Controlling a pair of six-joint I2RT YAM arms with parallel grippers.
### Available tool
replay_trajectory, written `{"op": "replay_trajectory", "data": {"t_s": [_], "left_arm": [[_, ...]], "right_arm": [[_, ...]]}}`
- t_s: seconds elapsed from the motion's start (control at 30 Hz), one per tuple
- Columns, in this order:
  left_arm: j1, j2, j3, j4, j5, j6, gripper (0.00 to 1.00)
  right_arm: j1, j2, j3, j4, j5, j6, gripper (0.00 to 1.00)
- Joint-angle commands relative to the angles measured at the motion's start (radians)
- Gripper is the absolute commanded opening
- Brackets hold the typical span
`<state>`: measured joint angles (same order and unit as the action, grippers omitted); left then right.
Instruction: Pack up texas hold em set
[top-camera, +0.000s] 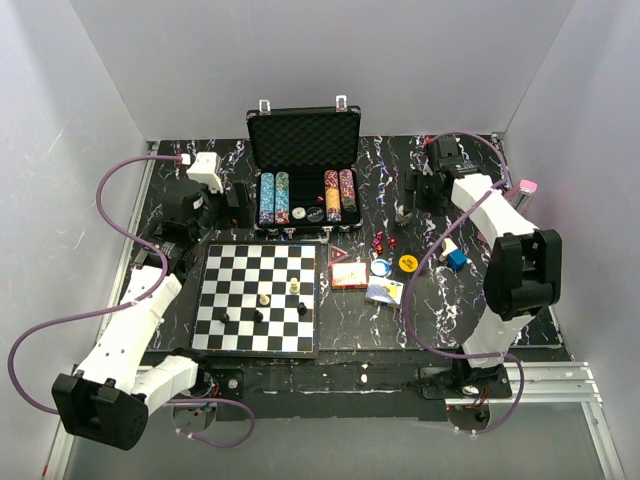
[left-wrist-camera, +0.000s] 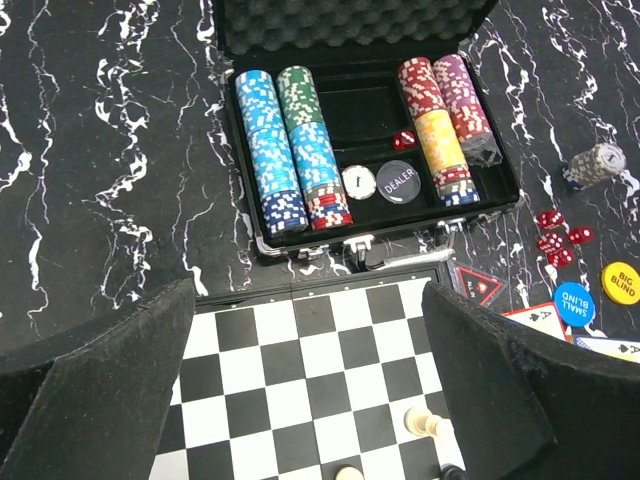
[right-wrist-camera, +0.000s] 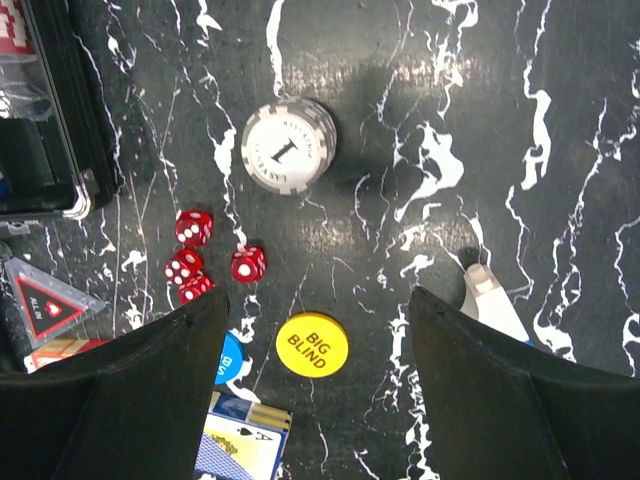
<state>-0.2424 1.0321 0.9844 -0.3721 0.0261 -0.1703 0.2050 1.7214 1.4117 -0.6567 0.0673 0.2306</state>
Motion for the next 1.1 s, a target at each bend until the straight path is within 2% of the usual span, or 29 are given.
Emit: {"op": "replay_trajectory", "data": {"t_s": [0.0, 0.13, 0.4, 0.6, 1.07], "left_arm": [[-0.021, -0.02, -0.009, 0.01, -0.011, 0.018, 0.98], [-0.026, -0.021, -0.009, 0.009, -0.012, 0.025, 0.98], [-0.026, -0.018, -0.007, 0.007, -0.048, 0.031, 0.98], [-0.026, -0.021, -0.007, 0.007, -0.046, 0.031, 0.98], [-0.028, -0.02, -0.007, 0.007, -0.046, 0.032, 0.98]], "right_arm": [[0.004, 0.059, 0.102, -0.007, -0.024, -0.03, 0.8], [0.002, 0.147, 0.168, -0.034, -0.024, -0.031, 0.8], [0.008, 0.244, 0.201, -0.02, -0.06, -0.016, 0.75], [0.017, 0.276, 0.214, 0.005, -0.057, -0.016, 0.75], [0.03, 0.352, 0.274, 0.011, -0.012, -0.028, 0.66]]}}
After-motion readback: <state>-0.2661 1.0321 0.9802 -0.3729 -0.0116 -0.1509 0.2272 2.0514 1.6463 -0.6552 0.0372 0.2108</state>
